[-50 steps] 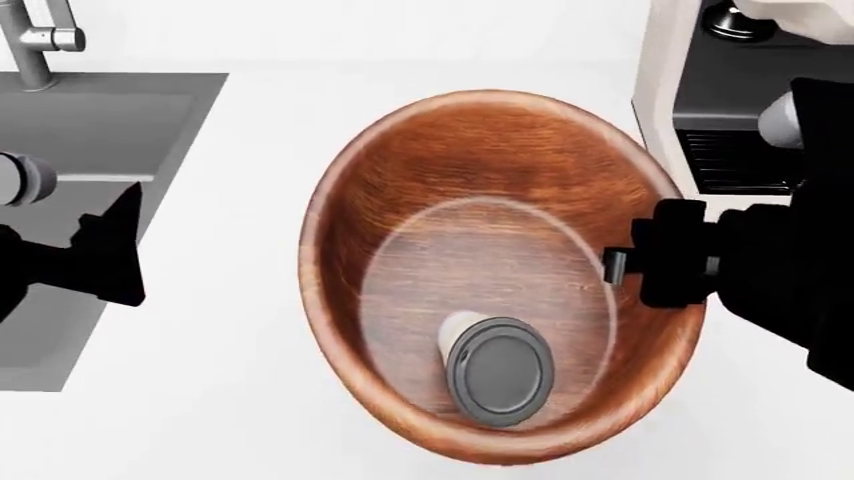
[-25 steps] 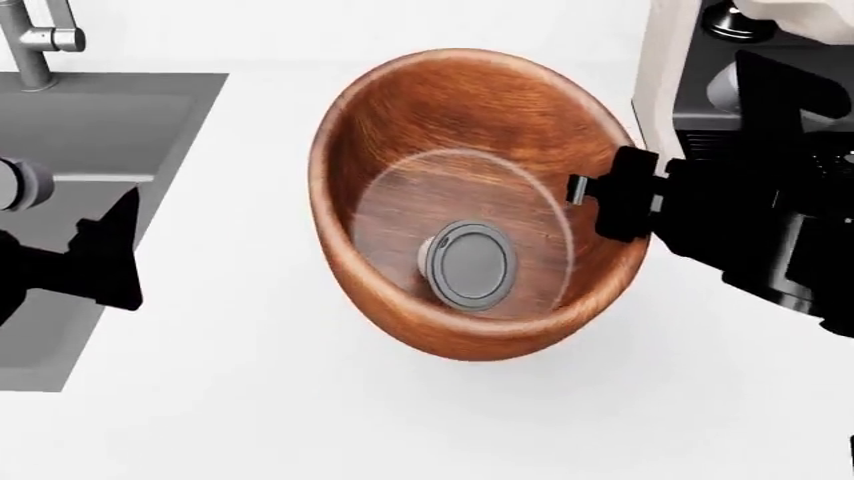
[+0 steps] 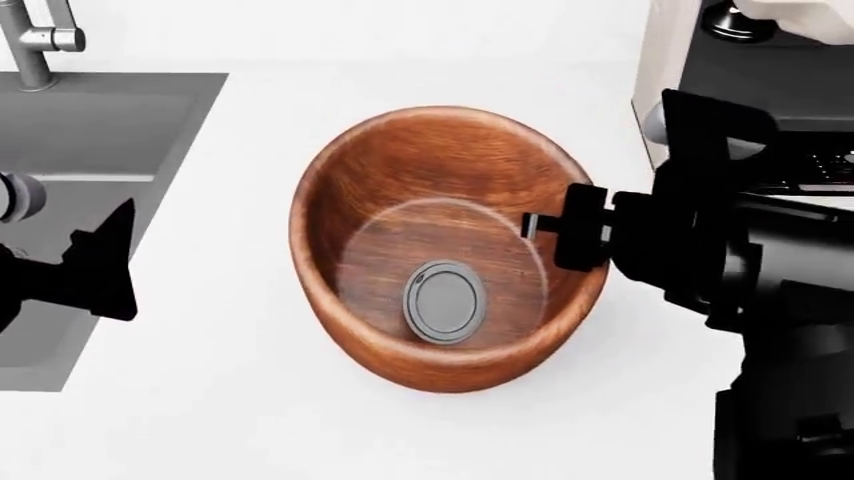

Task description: Place the cup inside the bowl on the dining table and move the bowl to any counter.

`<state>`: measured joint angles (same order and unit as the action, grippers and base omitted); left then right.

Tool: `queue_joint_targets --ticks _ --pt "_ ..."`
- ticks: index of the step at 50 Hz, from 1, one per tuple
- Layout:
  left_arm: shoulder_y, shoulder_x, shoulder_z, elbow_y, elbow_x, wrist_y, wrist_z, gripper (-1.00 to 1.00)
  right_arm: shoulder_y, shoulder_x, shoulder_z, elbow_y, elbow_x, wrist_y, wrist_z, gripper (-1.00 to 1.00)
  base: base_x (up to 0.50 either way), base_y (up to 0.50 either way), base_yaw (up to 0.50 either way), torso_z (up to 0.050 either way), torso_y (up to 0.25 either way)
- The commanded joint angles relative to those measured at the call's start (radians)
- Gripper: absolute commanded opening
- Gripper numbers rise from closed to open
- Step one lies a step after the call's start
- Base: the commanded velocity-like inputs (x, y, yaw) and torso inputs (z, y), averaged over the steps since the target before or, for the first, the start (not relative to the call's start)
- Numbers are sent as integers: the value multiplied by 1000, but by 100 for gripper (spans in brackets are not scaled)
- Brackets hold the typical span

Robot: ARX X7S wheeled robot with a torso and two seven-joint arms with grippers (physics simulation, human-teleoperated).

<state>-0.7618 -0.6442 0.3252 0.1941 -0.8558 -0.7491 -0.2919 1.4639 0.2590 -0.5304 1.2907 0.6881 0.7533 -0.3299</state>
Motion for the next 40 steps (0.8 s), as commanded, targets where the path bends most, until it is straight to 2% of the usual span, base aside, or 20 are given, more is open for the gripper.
queue_joint_targets --ticks 1,10,24,25,39,40 --pt "9 0 -2 2 -4 6 1 100 -23 -64 303 18 -326 20 -59 -100 0 0 0 0 0" --pt "16 0 3 5 0 7 -5 100 -44 -85 460 18 -524 24 -81 -100 0 0 0 0 0" --pt "26 2 7 7 2 21 4 100 -40 -93 539 18 -645 33 -90 -100 0 0 1 0 0" --pt "26 1 7 8 1 20 4 100 -39 -92 545 18 -647 34 -89 100 0 0 0 0 0" --pt "27 1 5 6 -7 23 10 100 1 -97 572 18 -674 28 -103 100 0 0 0 0 0" --pt "31 -103 -25 -10 -19 29 98 100 8 -98 574 18 -674 19 -98 100 0 0 0 0 0"
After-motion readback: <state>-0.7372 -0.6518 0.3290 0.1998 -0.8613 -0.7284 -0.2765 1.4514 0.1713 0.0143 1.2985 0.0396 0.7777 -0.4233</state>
